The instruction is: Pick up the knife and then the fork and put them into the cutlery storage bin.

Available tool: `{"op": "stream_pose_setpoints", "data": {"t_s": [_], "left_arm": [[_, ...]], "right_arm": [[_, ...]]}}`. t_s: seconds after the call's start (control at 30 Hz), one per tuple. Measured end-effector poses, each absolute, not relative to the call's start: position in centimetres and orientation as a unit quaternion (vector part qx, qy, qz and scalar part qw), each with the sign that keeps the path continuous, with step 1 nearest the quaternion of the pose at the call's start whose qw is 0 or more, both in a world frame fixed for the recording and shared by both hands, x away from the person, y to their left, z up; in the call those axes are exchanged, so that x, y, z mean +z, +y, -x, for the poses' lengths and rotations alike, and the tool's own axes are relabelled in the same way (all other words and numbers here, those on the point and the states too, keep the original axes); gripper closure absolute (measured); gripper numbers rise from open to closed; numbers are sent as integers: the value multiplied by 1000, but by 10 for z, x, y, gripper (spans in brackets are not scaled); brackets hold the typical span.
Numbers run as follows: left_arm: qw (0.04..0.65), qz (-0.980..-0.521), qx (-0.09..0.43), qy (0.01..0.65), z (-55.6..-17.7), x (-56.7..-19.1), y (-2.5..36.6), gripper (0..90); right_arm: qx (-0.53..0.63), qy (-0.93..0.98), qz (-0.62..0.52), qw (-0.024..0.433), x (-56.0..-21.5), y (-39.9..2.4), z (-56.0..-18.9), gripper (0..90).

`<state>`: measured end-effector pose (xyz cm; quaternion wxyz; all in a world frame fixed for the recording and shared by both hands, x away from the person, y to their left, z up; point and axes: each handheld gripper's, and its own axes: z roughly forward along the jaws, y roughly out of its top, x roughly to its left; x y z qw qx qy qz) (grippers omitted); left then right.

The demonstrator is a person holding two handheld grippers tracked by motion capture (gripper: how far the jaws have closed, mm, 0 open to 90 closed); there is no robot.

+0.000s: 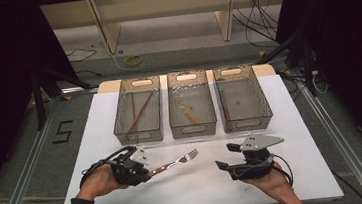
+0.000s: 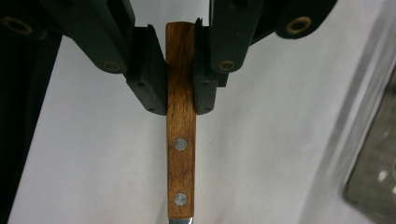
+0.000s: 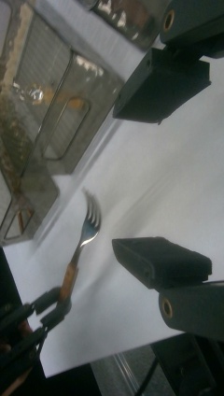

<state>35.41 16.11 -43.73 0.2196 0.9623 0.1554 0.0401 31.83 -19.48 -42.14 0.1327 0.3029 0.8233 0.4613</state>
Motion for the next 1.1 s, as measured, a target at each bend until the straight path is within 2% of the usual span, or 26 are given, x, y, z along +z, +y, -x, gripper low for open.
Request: {"op": "stream_pose_setpoints", "data": {"t_s": [0.57, 0.83, 1.1], "left_arm": [[213, -974, 35, 70, -339, -436, 107, 750], [212, -976, 40, 39, -328, -429, 92, 750], [213, -976, 42, 22, -323, -428, 86, 750]], "right_arm": [[428, 874, -208, 98, -416, -141, -319, 324], [387, 904, -172, 65, -429, -122, -316, 327], [351, 924, -142, 58, -440, -110, -315, 357]]}}
